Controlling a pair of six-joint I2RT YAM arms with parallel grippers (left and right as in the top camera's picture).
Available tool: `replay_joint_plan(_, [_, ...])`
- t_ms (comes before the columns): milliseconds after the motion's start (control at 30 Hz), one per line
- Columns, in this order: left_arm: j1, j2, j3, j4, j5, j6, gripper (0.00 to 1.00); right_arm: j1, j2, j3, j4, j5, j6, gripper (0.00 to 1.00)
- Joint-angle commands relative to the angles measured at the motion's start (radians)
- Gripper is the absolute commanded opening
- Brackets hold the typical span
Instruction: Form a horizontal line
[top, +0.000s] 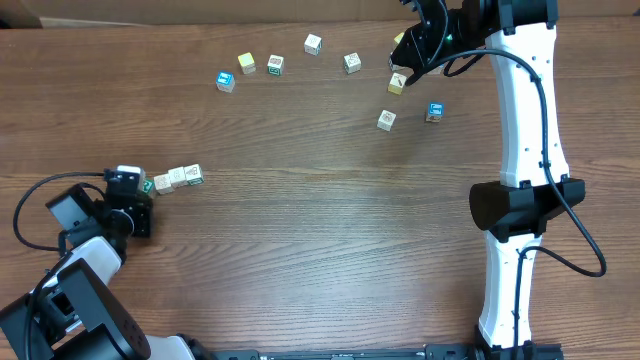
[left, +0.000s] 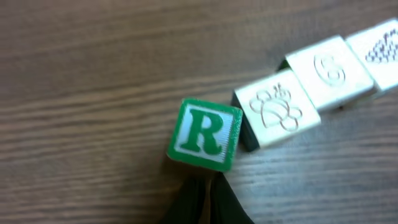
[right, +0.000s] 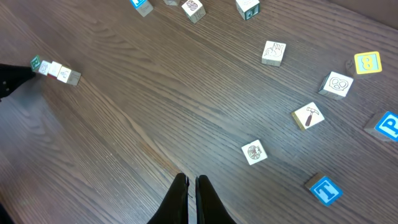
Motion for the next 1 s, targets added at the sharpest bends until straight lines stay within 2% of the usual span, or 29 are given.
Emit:
replay_joint_plan(0, [-0.007, 0.008, 0.015, 0.014, 0.039, -0.042, 0.04, 0.002, -0.027, 0.021, 0.001, 0.002, -0.008, 0.04])
replay_joint_plan(467, [-0.007, 0.047, 0.029, 0.013, 0.072, -0.064, 0.04, 0.002, -0.027, 0.021, 0.001, 0.002, -0.008, 0.04])
replay_joint_plan(600, [-0.007, 0.041, 0.063, -0.006, 0.094, -0.108, 0.04, 0.002, -0.027, 0.021, 0.001, 0.002, -0.007, 0.04])
replay_joint_plan(967, [-0.007, -0.006, 0.183, -0.249, 0.108, -0.066, 0.04, 0.002, -0.027, 0.021, 0.001, 0.002, -0.008, 0.04])
